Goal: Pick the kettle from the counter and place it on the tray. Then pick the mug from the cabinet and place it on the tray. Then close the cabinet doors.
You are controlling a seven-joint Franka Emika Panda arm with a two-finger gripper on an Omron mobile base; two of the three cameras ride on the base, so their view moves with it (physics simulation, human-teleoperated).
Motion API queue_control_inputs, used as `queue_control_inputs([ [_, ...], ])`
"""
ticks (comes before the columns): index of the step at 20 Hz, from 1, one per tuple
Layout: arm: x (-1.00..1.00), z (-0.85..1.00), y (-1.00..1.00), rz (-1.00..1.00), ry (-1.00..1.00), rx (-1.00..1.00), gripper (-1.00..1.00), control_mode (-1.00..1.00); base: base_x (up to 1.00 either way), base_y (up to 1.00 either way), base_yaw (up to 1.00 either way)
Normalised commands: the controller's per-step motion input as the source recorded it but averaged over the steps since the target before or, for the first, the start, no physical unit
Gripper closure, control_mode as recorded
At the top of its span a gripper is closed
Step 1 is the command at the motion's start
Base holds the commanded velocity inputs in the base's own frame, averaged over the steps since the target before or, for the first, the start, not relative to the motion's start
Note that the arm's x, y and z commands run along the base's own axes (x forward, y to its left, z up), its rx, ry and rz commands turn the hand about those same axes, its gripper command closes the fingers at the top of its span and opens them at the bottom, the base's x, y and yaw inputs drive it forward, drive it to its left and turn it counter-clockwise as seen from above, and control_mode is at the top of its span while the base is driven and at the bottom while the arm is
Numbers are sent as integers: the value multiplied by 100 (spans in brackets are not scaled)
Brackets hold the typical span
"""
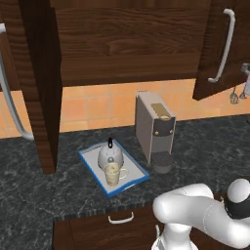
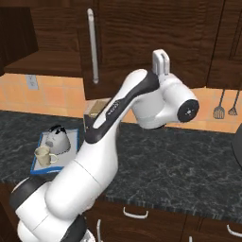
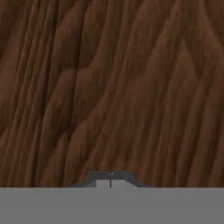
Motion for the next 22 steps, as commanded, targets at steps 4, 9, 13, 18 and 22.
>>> queue_control_inputs([
  [4, 100, -45, 100, -21, 13, -14, 100, -100, 0, 0, 0],
  [9, 100, -47, 100, -22, 9, -9, 100, -100, 0, 0, 0],
  [13, 100, -43, 100, -21, 7, -2, 100, -100, 0, 0, 0],
  [18, 95, -6, 34, -9, 2, 10, 100, -100, 0, 0, 0],
  [22, 96, 0, 1, 0, 9, 15, 100, -100, 0, 0, 0],
])
